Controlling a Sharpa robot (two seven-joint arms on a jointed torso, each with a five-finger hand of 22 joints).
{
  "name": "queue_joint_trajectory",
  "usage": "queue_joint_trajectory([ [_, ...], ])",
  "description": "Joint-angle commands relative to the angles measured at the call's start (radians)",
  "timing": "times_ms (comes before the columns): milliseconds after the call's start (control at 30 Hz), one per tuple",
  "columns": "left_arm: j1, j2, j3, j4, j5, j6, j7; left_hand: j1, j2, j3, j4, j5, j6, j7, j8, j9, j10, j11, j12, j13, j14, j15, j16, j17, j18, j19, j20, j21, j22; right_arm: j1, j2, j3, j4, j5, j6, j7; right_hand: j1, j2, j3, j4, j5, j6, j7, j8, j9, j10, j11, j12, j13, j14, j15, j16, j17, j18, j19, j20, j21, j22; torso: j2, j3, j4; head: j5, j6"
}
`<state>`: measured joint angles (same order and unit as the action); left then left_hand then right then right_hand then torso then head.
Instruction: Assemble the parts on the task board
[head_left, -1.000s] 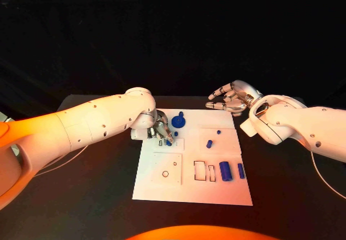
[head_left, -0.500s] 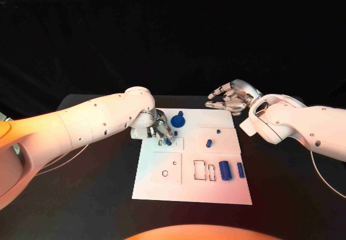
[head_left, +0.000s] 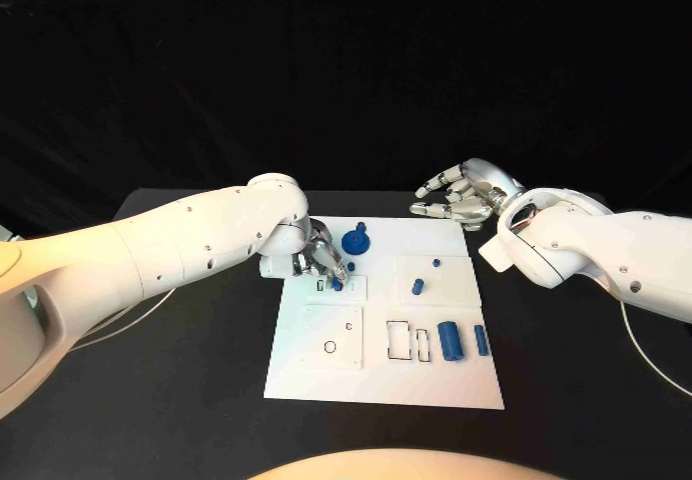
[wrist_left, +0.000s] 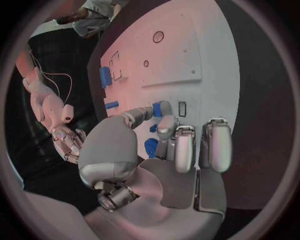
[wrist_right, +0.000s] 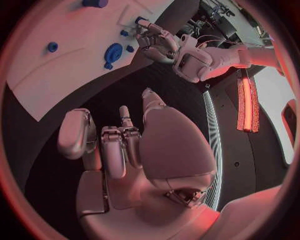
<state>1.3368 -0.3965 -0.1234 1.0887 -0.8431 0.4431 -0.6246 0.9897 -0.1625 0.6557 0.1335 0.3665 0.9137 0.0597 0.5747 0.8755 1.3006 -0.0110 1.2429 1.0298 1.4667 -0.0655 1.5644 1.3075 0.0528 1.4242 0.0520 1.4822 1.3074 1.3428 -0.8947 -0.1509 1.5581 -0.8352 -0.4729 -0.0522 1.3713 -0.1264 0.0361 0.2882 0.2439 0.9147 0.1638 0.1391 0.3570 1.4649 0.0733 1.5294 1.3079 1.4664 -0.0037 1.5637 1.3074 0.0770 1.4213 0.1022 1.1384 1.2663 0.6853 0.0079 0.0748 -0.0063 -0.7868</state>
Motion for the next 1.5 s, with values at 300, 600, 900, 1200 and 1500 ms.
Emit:
queue_joint_trajectory([
  [300, -0.009, 0.001, -0.009, -0.002, 0.005, 0.016, -0.009, -0.026, -0.036, -0.162, 0.079, -0.011, 0.019, 0.003, -0.025, -0.006, -0.001, 0.003, -0.006, -0.001, 0.104, 0.002, 0.006, 0.262, -0.002, -0.001, -0.003, -0.007, 0.032, 0.0, 0.0, 0.0, 0.001, -0.003, 0.001, 0.011, -0.009, 0.006, -0.001, 0.003, 0.006, -0.003, -0.004, 0.003, 0.0, 0.063, 0.004, -0.003, 0.221, 0.095, 0.006, -0.006, 0.225, 0.013, -0.005, 0.0, -0.005, -0.002, 0.0, 0.0, 0.0003, 0.0, 0.001],
  [600, -0.009, -0.005, -0.01, 0.003, 0.004, 0.01, -0.008, 0.0, -0.041, -0.217, 0.119, -0.059, 0.024, 0.003, -0.035, -0.006, -0.002, 0.004, -0.006, -0.001, 0.103, 0.003, 0.005, 0.261, -0.002, 0.0, -0.003, -0.008, 0.032, 0.0, 0.0, 0.0, 0.001, -0.003, 0.0, 0.01, -0.014, 0.005, -0.003, 0.004, 0.001, -0.004, -0.003, 0.003, 0.0, 0.062, 0.004, -0.005, 0.22, 0.094, 0.006, -0.007, 0.222, 0.013, -0.006, 0.0, -0.01, -0.004, 0.0, -0.0008, -0.0002, 0.002, 0.003],
  [900, -0.009, -0.051, 0.01, 0.059, -0.007, -0.028, -0.007, 0.017, -0.04, -0.261, 0.156, -0.126, 0.029, 0.002, -0.039, -0.004, -0.002, 0.003, -0.005, -0.002, 0.103, 0.002, 0.005, 0.262, -0.002, 0.0, -0.003, -0.008, 0.033, -0.001, 0.0, 0.0, -0.003, -0.002, -0.001, 0.011, -0.015, 0.005, -0.004, 0.004, 0.0, -0.004, -0.003, 0.003, 0.0, 0.062, 0.004, -0.004, 0.22, 0.094, 0.006, -0.007, 0.223, 0.014, -0.007, 0.0, -0.011, -0.005, 0.0, -0.0011, -0.0001, -0.001, 0.008],
  [1200, 0.018, -0.119, 0.074, 0.138, -0.009, -0.061, -0.004, 0.052, -0.022, -0.281, 0.155, -0.123, -0.011, 0.02, -0.07, -0.013, -0.045, 0.018, -0.038, -0.047, 0.094, 0.014, -0.009, 0.235, 0.009, -0.034, 0.004, -0.032, -0.016, -0.001, -0.003, 0.0, -0.009, -0.002, -0.004, 0.013, -0.015, 0.005, -0.004, 0.004, 0.0, -0.004, -0.003, 0.003, 0.0, 0.062, 0.004, -0.004, 0.22, 0.094, 0.006, -0.007, 0.223, 0.014, -0.007, 0.0, -0.011, -0.005, -0.001, -0.0009, 0.003, -0.002, 0.02],
  [1500, 0.062, -0.157, 0.097, 0.111, -0.036, -0.183, 0.023, 0.12, -0.004, -0.307, 0.155, -0.115, -0.074, 0.059, -0.143, -0.056, -0.154, 0.053, -0.114, -0.156, 0.061, 0.045, -0.053, 0.157, 0.028, -0.095, 0.029, -0.081, -0.105, -0.001, -0.008, 0.0, -0.014, -0.001, -0.007, 0.015, -0.018, 0.006, -0.005, 0.004, -0.001, -0.005, -0.003, 0.003, 0.0, 0.063, 0.004, -0.004, 0.22, 0.094, 0.006, -0.007, 0.222, 0.013, -0.006, 0.0, -0.01, -0.004, 0.001, -0.0018, 0.0022, 0.001, 0.031],
])
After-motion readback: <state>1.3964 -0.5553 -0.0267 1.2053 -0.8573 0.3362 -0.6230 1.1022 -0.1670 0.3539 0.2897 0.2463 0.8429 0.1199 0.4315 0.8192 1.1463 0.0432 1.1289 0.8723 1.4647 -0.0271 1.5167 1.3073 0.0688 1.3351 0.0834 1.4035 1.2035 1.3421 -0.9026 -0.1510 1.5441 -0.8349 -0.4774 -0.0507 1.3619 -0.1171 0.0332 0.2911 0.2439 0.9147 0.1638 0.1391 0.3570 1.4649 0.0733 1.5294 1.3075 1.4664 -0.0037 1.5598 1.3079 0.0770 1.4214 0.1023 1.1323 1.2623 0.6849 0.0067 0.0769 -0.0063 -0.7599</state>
